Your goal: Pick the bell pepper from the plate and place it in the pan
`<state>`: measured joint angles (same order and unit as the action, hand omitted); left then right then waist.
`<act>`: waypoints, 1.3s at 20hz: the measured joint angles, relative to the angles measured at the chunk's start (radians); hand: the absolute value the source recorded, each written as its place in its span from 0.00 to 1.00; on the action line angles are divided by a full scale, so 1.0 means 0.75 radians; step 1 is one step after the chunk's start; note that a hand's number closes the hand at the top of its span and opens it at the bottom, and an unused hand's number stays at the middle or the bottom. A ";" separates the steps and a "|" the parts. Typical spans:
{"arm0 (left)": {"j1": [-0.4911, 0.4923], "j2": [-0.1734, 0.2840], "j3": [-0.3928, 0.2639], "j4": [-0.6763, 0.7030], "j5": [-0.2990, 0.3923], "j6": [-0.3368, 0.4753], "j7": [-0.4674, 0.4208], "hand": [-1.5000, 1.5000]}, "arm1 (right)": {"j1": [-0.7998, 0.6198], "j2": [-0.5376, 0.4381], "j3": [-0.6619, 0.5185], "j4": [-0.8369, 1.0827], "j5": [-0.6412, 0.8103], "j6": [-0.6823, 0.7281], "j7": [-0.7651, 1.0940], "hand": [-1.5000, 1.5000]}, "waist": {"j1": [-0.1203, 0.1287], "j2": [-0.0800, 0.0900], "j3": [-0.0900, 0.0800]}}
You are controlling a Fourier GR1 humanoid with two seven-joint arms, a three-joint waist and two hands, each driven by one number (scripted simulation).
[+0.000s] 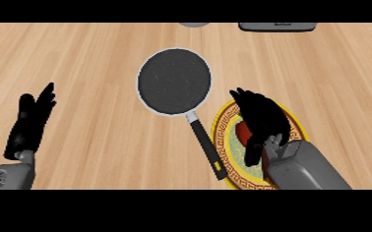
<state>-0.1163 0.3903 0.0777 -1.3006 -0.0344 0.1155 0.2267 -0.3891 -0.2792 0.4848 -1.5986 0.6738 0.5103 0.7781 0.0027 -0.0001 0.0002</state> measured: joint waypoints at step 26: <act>-0.018 -0.057 0.104 -0.023 -0.091 -0.083 0.023 0.50 | -0.043 0.002 -0.109 0.287 0.393 -0.071 -0.482 1.00 | 0.007 0.002 0.000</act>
<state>-0.1298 0.3477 0.1554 -1.3175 -0.1026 0.0534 0.2442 -0.4214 -0.2774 0.4030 -1.3832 0.9687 0.4569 0.4164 0.0081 0.0015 -0.0001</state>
